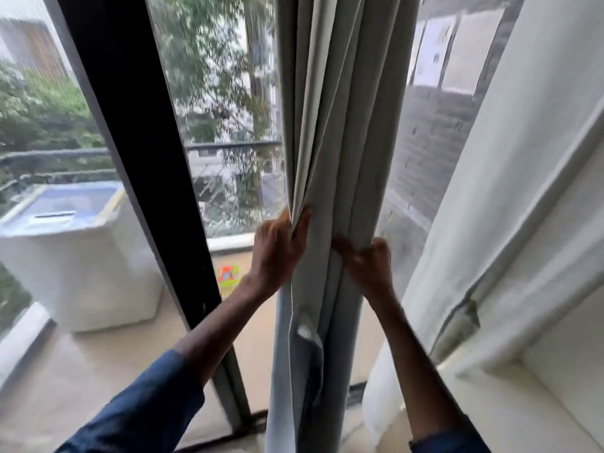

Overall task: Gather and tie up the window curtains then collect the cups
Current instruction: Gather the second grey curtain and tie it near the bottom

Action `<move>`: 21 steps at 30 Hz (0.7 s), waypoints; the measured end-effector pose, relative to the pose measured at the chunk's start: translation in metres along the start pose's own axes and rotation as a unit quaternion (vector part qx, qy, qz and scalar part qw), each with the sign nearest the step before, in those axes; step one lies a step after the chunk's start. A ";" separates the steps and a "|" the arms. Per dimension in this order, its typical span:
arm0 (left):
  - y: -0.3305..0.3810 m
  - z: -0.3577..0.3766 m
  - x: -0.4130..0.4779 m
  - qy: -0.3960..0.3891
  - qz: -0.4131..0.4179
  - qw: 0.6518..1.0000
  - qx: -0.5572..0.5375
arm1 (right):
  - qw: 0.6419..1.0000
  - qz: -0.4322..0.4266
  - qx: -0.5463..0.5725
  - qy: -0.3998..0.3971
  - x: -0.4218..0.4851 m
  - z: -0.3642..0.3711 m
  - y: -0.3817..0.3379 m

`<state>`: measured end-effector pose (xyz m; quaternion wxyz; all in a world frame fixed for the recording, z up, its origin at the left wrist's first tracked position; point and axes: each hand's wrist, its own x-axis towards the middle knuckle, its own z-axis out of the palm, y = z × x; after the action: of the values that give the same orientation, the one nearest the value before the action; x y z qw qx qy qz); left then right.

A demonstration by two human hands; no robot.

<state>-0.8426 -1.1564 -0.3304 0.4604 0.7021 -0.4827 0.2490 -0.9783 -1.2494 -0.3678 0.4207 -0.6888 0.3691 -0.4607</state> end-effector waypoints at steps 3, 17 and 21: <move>-0.007 0.011 -0.032 -0.062 0.014 0.996 0.055 | 0.997 0.034 -0.071 0.005 -0.030 0.007 0.042; -0.022 0.034 -0.080 -0.171 -0.062 0.980 0.077 | 0.989 -0.021 -0.134 -0.065 -0.059 0.024 0.065; -0.008 0.034 -0.082 -0.250 -0.071 0.965 0.011 | 0.956 -0.135 -0.209 -0.157 -0.072 0.035 0.072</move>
<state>-0.8716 -1.1487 -0.4138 0.3339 0.7796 -0.5286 0.0368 -0.9761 -1.2040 -0.4652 0.2540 -0.8685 0.2904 -0.3114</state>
